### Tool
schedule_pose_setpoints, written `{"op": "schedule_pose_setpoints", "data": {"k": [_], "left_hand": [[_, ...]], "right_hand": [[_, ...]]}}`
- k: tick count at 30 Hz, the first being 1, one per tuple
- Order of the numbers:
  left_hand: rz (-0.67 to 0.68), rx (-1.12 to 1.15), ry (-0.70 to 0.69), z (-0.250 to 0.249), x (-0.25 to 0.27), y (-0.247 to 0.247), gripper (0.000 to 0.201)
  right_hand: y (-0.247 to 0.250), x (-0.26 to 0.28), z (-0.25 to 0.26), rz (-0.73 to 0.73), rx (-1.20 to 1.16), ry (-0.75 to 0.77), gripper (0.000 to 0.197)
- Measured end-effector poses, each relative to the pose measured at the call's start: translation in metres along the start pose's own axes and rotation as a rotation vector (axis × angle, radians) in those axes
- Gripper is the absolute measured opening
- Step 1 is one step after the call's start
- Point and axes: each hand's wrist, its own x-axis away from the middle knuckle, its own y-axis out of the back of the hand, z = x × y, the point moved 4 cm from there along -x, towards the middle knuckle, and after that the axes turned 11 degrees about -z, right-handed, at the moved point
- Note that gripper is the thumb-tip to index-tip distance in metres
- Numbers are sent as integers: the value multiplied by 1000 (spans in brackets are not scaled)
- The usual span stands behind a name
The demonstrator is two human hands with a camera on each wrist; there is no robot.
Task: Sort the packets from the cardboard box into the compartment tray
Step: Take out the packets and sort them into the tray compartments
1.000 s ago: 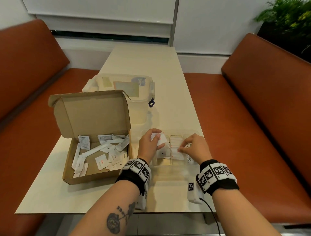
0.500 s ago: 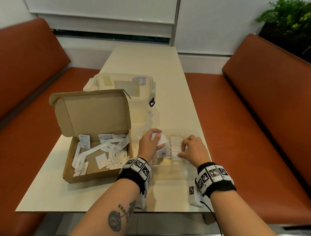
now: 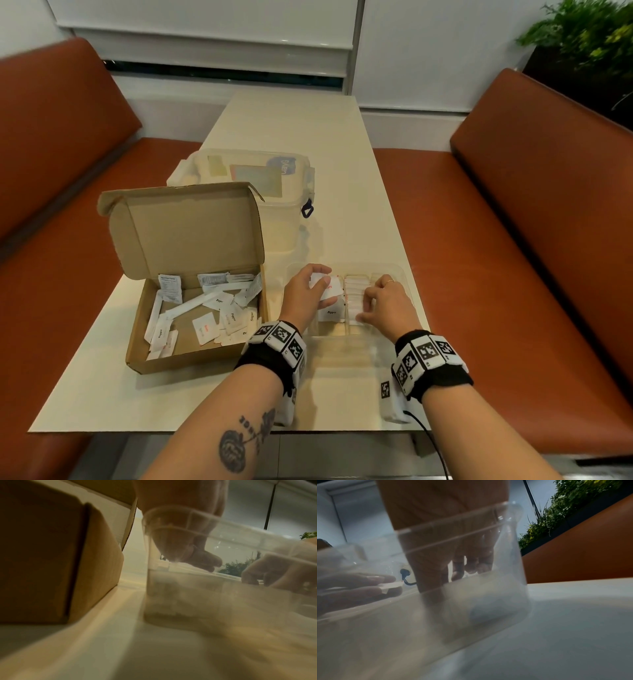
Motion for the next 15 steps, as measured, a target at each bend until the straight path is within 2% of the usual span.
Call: {"op": "schedule_pose_setpoints", "data": {"k": [5,7,10,15], "left_hand": [[3,3,4,-1,1,-1,14],[2,21,5,-2,1,0,14],[7,74,16,-5,2,-2,13],[36,143,17,-12,3,-10,20]], "right_hand": [[1,0,0,2,-14,-11,22],[5,0,1,-71,-68,-17,20],[14,-1,10,-174,-267,-58,20],[16,-8,24,-106,-654,-195,17]]}}
